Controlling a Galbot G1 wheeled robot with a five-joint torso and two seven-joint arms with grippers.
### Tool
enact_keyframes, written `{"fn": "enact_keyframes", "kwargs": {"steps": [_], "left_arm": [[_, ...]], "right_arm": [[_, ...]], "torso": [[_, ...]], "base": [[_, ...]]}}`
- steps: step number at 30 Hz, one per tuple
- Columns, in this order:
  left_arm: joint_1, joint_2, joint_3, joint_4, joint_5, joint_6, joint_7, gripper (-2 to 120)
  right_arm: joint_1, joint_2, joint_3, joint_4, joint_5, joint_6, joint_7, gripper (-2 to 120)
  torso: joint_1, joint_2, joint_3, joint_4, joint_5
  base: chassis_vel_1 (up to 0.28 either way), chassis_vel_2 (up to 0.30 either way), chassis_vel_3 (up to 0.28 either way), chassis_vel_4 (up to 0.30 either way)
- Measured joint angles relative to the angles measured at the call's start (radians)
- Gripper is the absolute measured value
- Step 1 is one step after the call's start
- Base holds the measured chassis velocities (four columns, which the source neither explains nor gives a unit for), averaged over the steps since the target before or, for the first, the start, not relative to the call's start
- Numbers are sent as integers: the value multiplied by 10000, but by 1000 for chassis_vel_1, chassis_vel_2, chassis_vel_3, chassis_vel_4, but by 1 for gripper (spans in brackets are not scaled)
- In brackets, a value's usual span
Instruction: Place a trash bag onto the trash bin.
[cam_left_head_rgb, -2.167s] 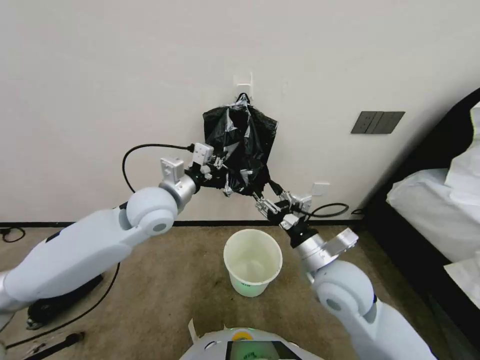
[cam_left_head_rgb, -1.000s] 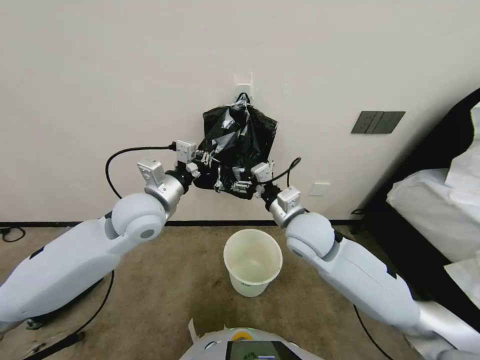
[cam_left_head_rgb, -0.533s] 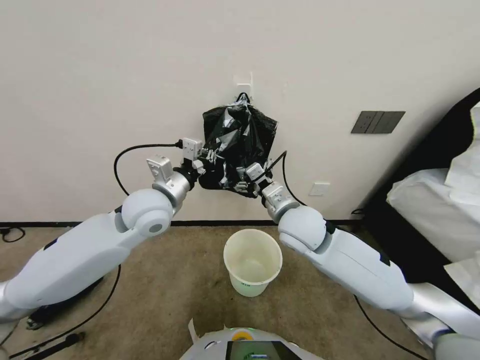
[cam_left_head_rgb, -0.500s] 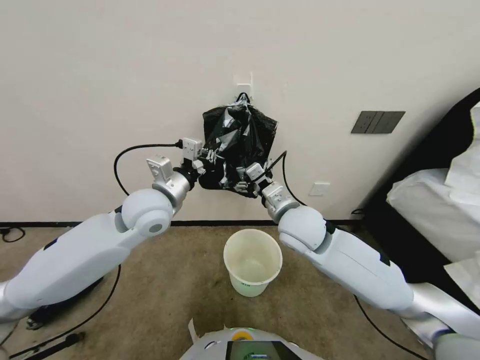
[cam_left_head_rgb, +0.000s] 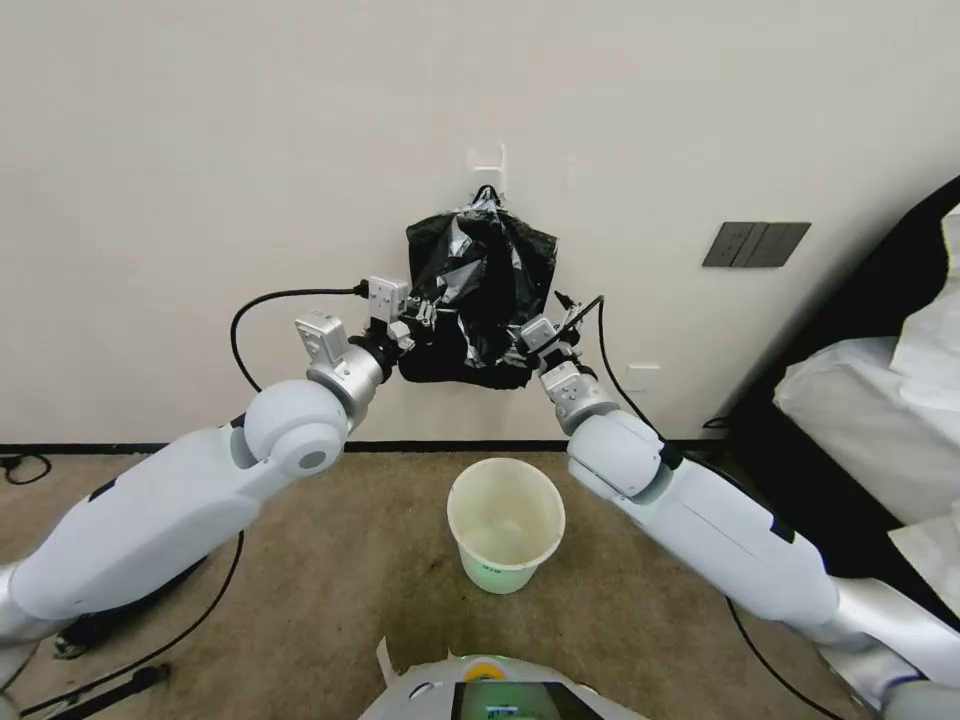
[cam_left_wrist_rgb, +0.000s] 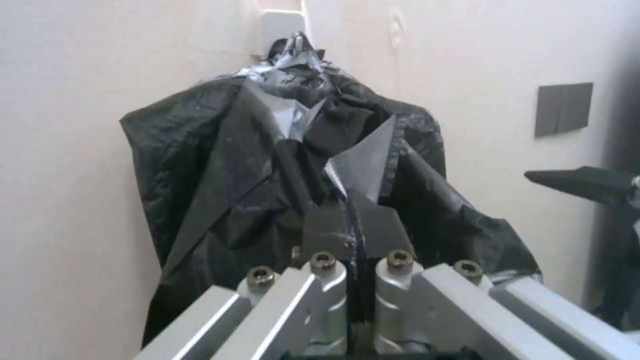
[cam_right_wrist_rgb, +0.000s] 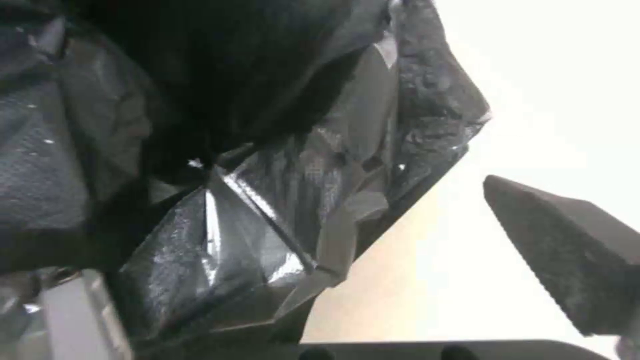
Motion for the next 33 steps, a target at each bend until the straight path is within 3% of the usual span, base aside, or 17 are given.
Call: {"fn": "enact_keyframes", "kwargs": {"steps": [5,10,17,25,28,33], "left_arm": [[-168,-117,148,139,-9,6,4,0],[-286,-287,317,257,-10,11,11,0],[-331,-295,352,216,-17,14,16,0],[-133,-134,110,100,-39,15,29,0],[139,-30,-181,42,-42,14,52,0],[493,64,-506,-27,-43,10,70,0]], "right_arm": [[-206,-246,-62,295,66,17,-477,91],[-241,-158,-269,203,-133,35,-690,75],[-116,-20,-457,-103,165,43,-699,44],[-189,30,-356,-178,349,67,-628,22],[-349,153,-189,-179,727,389,-451,5],[-540,224,27,-138,1025,958,-352,0]], "torso": [[0,0,0,-2,0],[0,0,0,-1,-1],[0,0,-1,0,0],[0,0,0,0,-1],[0,0,0,0,-1],[0,0,0,0,-2]], "base": [[0,0,0,0],[0,0,0,0],[0,0,0,0],[0,0,0,0],[0,0,0,0],[0,0,0,0]]}}
